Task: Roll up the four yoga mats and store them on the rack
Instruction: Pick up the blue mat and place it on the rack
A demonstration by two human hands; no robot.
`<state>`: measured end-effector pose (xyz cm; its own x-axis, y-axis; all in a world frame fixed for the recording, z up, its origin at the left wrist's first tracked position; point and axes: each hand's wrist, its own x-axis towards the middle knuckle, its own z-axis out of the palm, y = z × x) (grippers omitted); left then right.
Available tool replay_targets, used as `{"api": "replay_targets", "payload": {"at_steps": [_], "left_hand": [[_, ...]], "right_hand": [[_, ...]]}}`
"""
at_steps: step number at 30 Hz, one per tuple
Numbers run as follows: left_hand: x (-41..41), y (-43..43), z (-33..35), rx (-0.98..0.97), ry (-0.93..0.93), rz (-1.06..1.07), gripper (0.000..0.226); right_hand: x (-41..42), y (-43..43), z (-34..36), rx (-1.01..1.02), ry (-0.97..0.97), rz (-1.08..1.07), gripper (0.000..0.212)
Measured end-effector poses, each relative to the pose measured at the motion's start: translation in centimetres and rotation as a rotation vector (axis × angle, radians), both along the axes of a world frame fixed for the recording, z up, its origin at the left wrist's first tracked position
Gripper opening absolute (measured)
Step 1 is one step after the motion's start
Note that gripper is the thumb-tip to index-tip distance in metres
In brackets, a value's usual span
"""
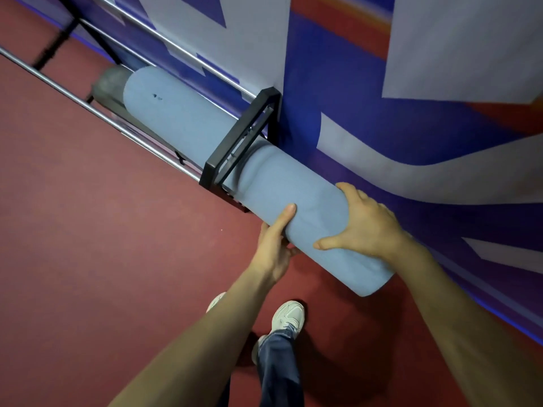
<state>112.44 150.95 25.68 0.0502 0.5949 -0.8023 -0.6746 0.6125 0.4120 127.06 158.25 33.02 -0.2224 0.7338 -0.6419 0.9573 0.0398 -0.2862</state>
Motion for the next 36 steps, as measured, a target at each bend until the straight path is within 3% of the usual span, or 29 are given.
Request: {"api": "replay_targets", "payload": {"at_steps": [7, 10, 13, 17, 20, 22, 24, 26, 28, 32, 36], "left_hand": [[-3.4, 2.8, -0.2, 0.063, 0.065, 0.245, 0.070], [-4.4, 2.9, -0.2, 0.143, -0.018, 0.327, 0.054], [-4.4, 2.2, -0.6, 0.130, -0.077, 0.297, 0.051], [-3.8, 1.8, -0.6, 0.001, -0.033, 0.034, 0.069], [-3.4, 2.1, -0.4, -0.016, 0.024, 0.079, 0.061], [-2.8, 2.3, -0.2, -0.044, 0.053, 0.131, 0.053], [-2.4, 2.7, 0.1, -0.079, 0.072, 0.171, 0.049], [-2.6, 3.6, 0.3, -0.078, 0.078, 0.217, 0.051], [-3.2, 4.7, 0.6, -0.043, 0.061, 0.287, 0.053], [-4.7, 5.2, 0.3, 0.008, 0.041, 0.406, 0.040], [-4.6, 4.1, 0.6, 0.011, -0.006, 0.232, 0.049]], "right_hand": [[-4.9, 3.4, -0.5, 0.031, 0.117, 0.017, 0.108], [-7.4, 4.8, -1.3, 0.014, 0.136, 0.061, 0.108], [-7.6, 4.4, -2.0, -0.035, 0.179, 0.030, 0.109], [-5.9, 2.5, -2.0, 0.025, 0.176, -0.055, 0.098], [-4.5, -0.1, -2.4, 0.280, 0.219, -0.286, 0.078], [-3.6, -2.5, -3.3, 0.413, 0.277, -0.632, 0.077], [-3.9, -4.3, -3.8, 0.232, 0.506, -1.054, 0.082], [-5.1, -4.7, -4.3, 0.017, 0.772, -1.306, 0.064], [-6.4, -3.6, -4.6, -0.008, 0.776, -1.276, 0.054], [-9.4, -0.8, -5.3, -0.126, 0.787, -1.199, 0.073], [-10.8, 0.0, -6.0, -0.205, 0.821, -1.238, 0.097]]}}
